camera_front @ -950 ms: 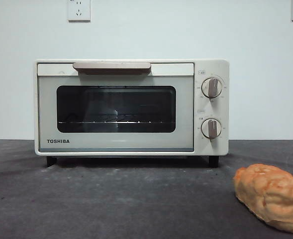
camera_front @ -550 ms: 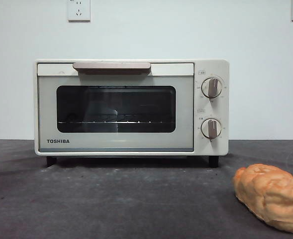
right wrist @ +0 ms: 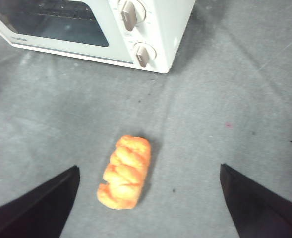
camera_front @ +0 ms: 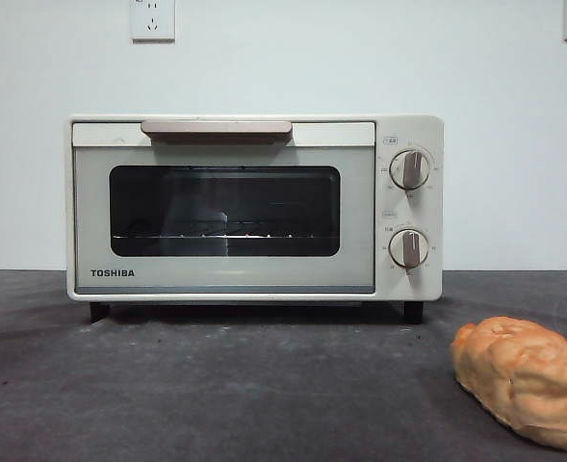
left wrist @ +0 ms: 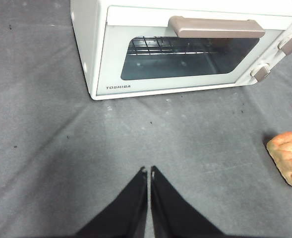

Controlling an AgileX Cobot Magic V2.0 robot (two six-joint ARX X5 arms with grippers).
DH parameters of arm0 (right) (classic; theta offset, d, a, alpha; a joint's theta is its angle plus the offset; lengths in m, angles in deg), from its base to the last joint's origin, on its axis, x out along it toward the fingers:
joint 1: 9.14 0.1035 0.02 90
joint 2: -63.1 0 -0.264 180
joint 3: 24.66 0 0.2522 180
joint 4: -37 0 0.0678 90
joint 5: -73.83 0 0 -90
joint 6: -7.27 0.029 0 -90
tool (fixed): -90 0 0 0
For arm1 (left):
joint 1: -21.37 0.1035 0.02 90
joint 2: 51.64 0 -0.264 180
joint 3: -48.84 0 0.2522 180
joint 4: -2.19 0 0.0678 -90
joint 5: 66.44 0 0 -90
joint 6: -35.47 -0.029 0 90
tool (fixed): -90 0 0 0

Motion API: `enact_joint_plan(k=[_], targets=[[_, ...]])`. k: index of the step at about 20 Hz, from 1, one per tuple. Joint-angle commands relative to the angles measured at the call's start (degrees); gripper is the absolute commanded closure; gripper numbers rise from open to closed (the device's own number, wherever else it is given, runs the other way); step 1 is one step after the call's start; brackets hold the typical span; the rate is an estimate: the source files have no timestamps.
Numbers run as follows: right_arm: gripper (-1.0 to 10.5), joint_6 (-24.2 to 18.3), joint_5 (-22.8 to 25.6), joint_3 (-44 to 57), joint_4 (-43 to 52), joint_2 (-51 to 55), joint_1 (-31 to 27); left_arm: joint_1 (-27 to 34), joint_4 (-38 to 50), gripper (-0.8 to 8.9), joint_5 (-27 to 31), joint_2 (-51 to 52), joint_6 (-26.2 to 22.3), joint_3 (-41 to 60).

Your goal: The left arm flap open the oven, the right arm pick bread and place it into oven, the left arm flap close the oven

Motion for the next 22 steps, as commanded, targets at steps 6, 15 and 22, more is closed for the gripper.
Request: enact_joint_plan(k=[6, 15, 22], targets=[[4.9, 7.41, -2.14, 6.08, 3.37, -0.2, 3.45, -0.15, 0.2, 7.97, -0.26, -0.26, -0.7, -1.07], [4.9, 22.77, 3.39, 23.78, 24.83, -4.55, 18.67, -0.15, 0.2, 7.97, -0.26, -0.26, -0.7, -1.07], [4.9, 26.16, 18.8, 24.76, 35.6, -18.64, 31.61, -0.15, -0.04, 7.97, -0.26, -0.26, -0.7, -1.07]])
